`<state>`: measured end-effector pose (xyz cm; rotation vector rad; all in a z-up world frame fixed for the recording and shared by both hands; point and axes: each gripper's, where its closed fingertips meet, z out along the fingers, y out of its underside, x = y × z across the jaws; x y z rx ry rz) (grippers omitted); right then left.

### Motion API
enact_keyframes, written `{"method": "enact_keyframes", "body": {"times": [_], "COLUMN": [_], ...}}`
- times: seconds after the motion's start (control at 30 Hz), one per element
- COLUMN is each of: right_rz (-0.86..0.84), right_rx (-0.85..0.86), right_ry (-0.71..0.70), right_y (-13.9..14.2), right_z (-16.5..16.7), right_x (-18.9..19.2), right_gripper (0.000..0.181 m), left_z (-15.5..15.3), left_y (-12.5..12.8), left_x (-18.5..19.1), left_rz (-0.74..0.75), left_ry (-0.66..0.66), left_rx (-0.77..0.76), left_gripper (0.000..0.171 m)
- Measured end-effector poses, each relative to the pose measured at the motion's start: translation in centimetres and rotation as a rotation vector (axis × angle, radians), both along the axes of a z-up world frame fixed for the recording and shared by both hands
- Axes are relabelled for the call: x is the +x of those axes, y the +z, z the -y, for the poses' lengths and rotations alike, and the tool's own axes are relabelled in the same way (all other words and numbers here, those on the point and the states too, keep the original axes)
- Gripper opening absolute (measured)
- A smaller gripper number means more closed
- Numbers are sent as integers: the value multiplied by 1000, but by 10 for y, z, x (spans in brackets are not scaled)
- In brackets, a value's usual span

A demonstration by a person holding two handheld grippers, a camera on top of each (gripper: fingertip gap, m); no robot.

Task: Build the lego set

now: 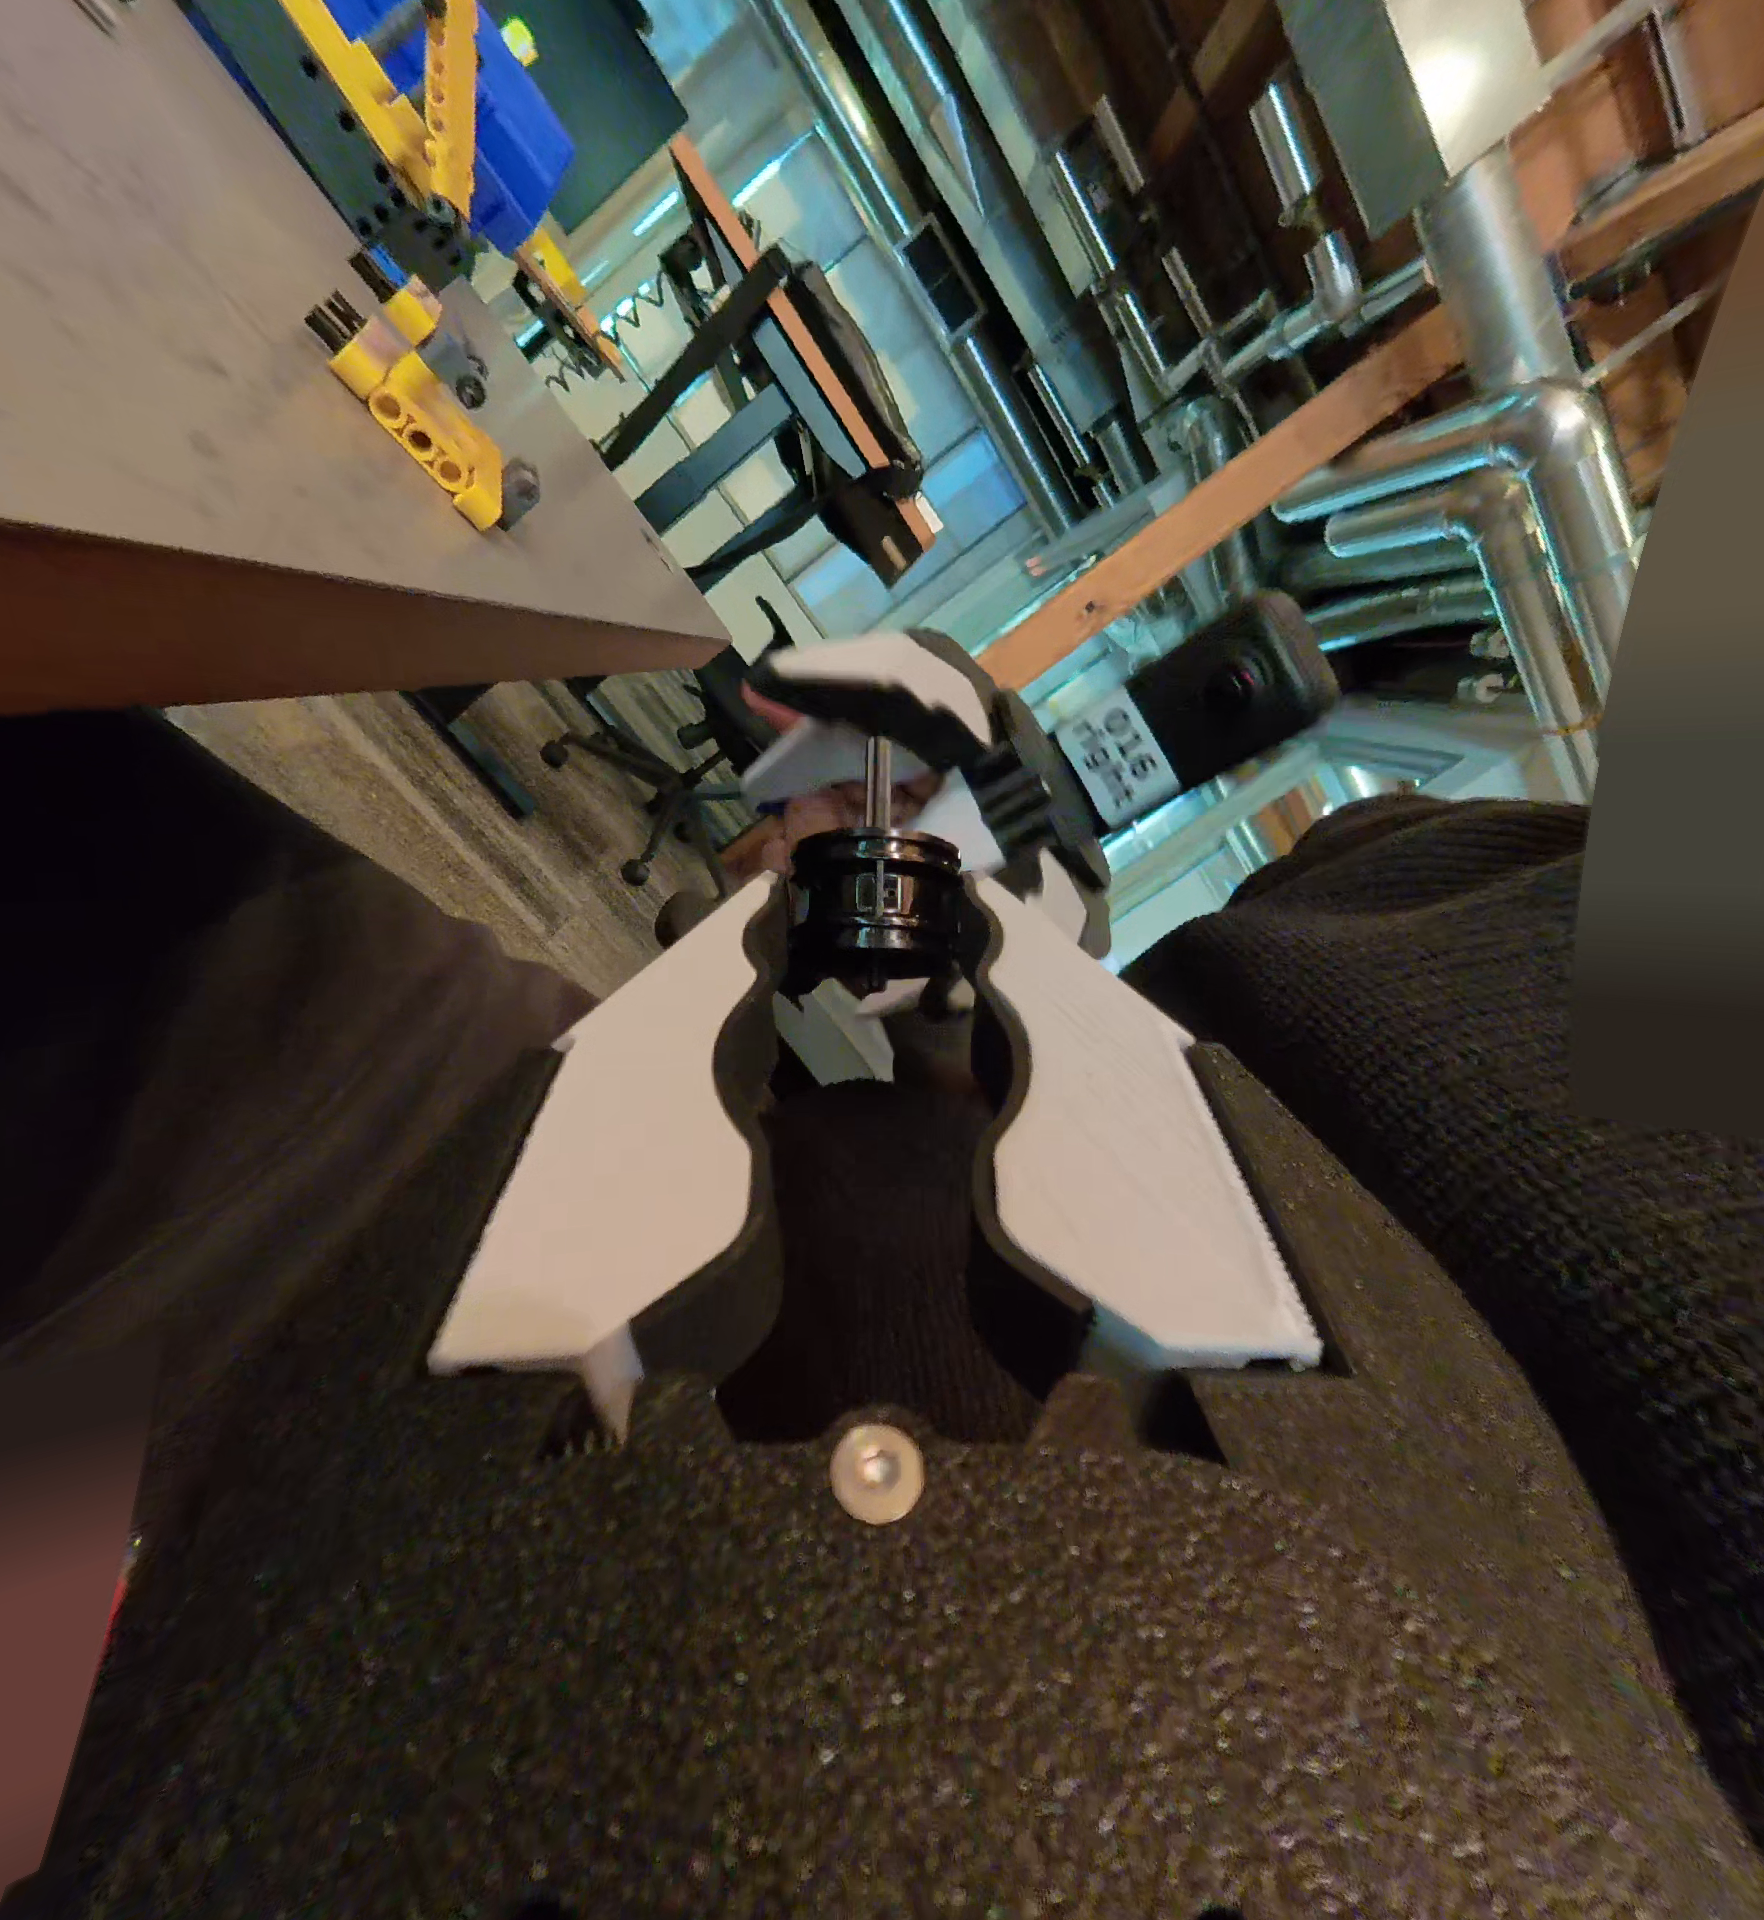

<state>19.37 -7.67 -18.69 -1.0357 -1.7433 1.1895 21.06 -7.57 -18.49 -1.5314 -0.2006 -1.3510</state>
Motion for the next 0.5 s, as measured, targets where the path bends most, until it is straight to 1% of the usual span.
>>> {"method": "enact_keyframes", "body": {"times": [0.03, 0.07, 0.1, 0.13, 0.2, 0.23, 0.27, 0.3, 0.33, 0.43, 0.5], "right_rz": [7, 9, 22, 41, 71, 75, 72, 73, 69, 21, 3], "right_rx": [-64, -120, -163, -192, -226, -246, -271, -298, -322, -376, -363], "right_ry": [-7, -3, 15, 31, 76, 67, 76, 106, 123, 153, 165], "right_y": [2, 3, 3, 2, -1, -1, 0, 0, 1, 9, 11], "right_z": [-5, -9, -11, -12, -10, -12, -12, -8, -6, 0, 5], "right_x": [2, 6, 10, 15, 25, 28, 32, 36, 38, 41, 40], "right_gripper": [70, 70, 74, 73, 59, 55, 27, 9, 0, 0, 0], "left_z": [2, 5, 9, 14, 22, 26, 29, 32, 34, 33, 30], "left_y": [-2, -5, -6, -8, -19, -26, -32, -35, -36, -38, -40], "left_x": [2, 4, 8, 12, 22, 27, 32, 37, 41, 44, 40], "left_rz": [-19, -49, -80, -122, -245, -311, -364, -393, -411, -481, -532], "left_ry": [-18, -35, -62, -91, -137, -153, -169, -182, -176, -87, -24], "left_rx": [-5, -9, -4, -2, -9, -16, -17, -8, 8, 56, 54], "left_gripper": [31, 31, 31, 31, 31, 31, 31, 32, 31, 31, 31]}}
